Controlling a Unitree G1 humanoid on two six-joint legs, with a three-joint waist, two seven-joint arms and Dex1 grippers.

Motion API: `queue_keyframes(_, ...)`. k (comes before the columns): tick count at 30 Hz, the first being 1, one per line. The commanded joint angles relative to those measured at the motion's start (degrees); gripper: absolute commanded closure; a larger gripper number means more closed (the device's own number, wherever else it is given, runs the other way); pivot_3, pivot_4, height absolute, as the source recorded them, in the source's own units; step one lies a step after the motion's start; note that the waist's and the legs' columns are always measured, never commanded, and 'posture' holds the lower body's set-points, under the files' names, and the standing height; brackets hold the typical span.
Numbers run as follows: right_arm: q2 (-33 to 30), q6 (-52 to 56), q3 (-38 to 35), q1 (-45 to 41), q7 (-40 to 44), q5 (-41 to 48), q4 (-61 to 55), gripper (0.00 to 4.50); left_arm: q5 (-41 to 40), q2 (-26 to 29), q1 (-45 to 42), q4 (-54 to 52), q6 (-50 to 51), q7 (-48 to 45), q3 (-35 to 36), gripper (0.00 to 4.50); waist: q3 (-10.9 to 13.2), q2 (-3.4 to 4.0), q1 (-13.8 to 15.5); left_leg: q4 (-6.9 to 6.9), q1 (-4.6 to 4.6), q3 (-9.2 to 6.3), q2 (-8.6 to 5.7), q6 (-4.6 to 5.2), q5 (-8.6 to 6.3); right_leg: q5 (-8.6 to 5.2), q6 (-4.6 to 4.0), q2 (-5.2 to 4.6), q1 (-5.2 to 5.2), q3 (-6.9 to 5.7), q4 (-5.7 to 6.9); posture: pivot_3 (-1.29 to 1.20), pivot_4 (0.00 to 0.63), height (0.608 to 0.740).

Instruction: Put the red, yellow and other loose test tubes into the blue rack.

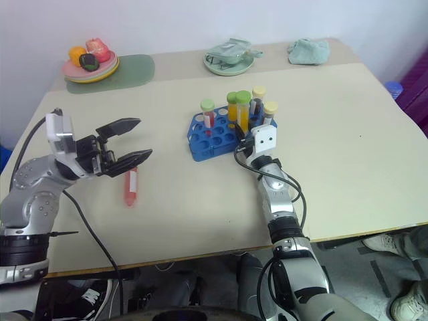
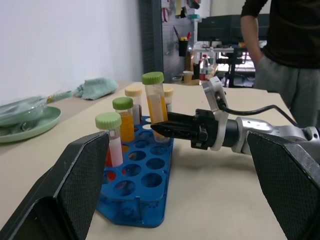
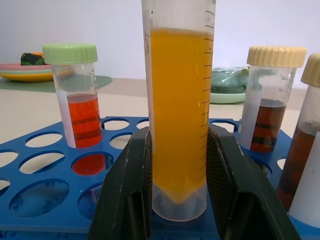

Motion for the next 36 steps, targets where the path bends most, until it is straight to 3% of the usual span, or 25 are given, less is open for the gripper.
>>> queue_keyframes(1, 1.03, -0.94, 0.41, -1.99, -0.23, -0.3, -0.22, 3.57, -0.83, 0.71, -0.05, -1.93, -0.16, 0.04, 1.52, 0.0, 0.0, 0.0, -0.02, 0.0, 0.0, 0.0, 0.0, 0.0, 0.0, 0.0, 0.0, 0.0, 0.0, 0.0, 0.0, 0.0, 0.15, 0.74)
queue_keyframes(10, 1.07, -0.46, -1.17, -2.71, 1.02, 1.42, 1.66, 3.57, -0.99, 0.73, 0.03, -2.47, 0.13, 0.54, 1.7, 0.0, 0.0, 0.0, -0.1, 0.0, 0.03, 0.01, 0.0, 0.0, 0.0, 0.0, 0.0, 0.0, 0.01, 0.0, 0.0, 0.0, 0.15, 0.74)
queue_keyframes(17, 0.94, 0.2, -1.8, -1.84, 1.91, 2.56, 0.6, 0.18, -0.84, 0.73, -0.32, -2.15, 0.01, 0.4, 1.51, 0.0, 0.0, 0.0, -0.05, 0.0, 0.03, 0.01, 0.0, 0.0, 0.0, 0.0, 0.0, 0.0, 0.02, 0.01, 0.0, 0.0, 0.15, 0.74)
queue_keyframes(29, -0.05, 0.31, -1.47, -2.21, 2.04, 1.88, 0.25, 0.08, -0.96, 0.8, -0.42, -2.48, 0.34, 0.66, 1.5, 0.0, 0.0, 0.0, -0.03, 0.0, 0.03, 0.01, 0.0, 0.0, 0.0, 0.0, 0.0, 0.0, 0.02, 0.01, 0.01, 0.0, 0.15, 0.74)
queue_keyframes(36, -1.76, 7.01, -0.48, -2.54, 4.08, 1.8, -4.63, 0.08, -1.03, 0.8, -0.09, -2.9, 0.52, 0.72, 1.58, 0.0, 0.0, 0.0, 0.01, 0.0, 0.03, 0.01, 0.0, 0.0, 0.0, 0.0, 0.0, -0.01, 0.02, 0.01, 0.01, 0.0, 0.15, 0.74)
